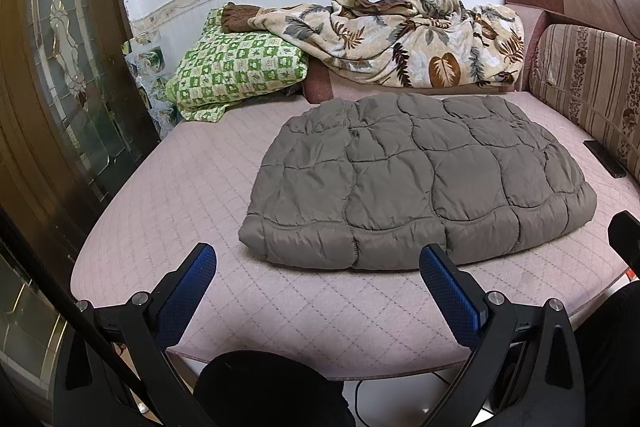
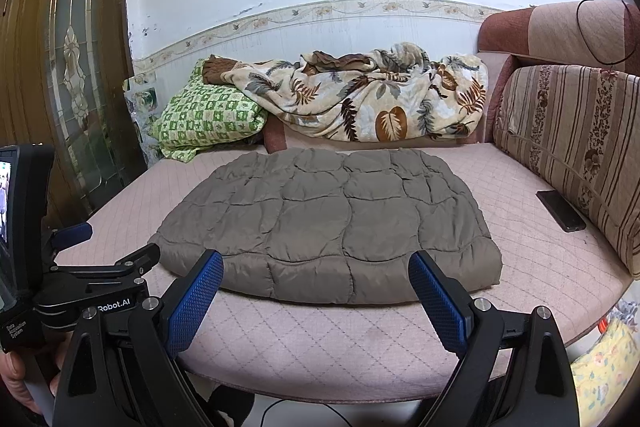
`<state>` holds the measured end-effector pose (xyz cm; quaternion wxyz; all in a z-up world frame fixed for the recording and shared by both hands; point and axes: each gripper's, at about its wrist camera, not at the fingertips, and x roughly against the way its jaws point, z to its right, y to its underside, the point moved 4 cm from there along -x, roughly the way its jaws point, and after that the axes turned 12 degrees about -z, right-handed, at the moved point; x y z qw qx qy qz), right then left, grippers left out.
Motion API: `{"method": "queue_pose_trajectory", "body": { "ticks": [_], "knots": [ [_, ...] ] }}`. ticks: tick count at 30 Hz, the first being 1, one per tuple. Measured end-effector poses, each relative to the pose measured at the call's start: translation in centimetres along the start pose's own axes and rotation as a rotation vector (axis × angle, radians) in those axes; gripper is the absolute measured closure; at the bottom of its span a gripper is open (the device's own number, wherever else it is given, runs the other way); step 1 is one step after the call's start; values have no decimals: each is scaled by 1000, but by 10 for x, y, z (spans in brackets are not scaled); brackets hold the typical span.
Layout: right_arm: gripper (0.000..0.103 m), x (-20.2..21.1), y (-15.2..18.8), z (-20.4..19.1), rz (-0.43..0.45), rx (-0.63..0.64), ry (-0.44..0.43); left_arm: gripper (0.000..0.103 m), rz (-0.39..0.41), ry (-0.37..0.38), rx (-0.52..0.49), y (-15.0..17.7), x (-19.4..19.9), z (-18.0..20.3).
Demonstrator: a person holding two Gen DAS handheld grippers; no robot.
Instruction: Fold large clothes
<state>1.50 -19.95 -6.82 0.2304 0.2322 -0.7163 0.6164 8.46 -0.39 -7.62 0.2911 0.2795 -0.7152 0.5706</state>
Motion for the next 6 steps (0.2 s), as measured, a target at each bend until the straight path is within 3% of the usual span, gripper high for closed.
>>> {"method": "queue_pose_trajectory", "body": {
  "ticks": [6],
  "knots": [
    [7,-4,-2,-9,-11,7,-28,2,-7,27,18,4,-4,-14]
  ]
}}
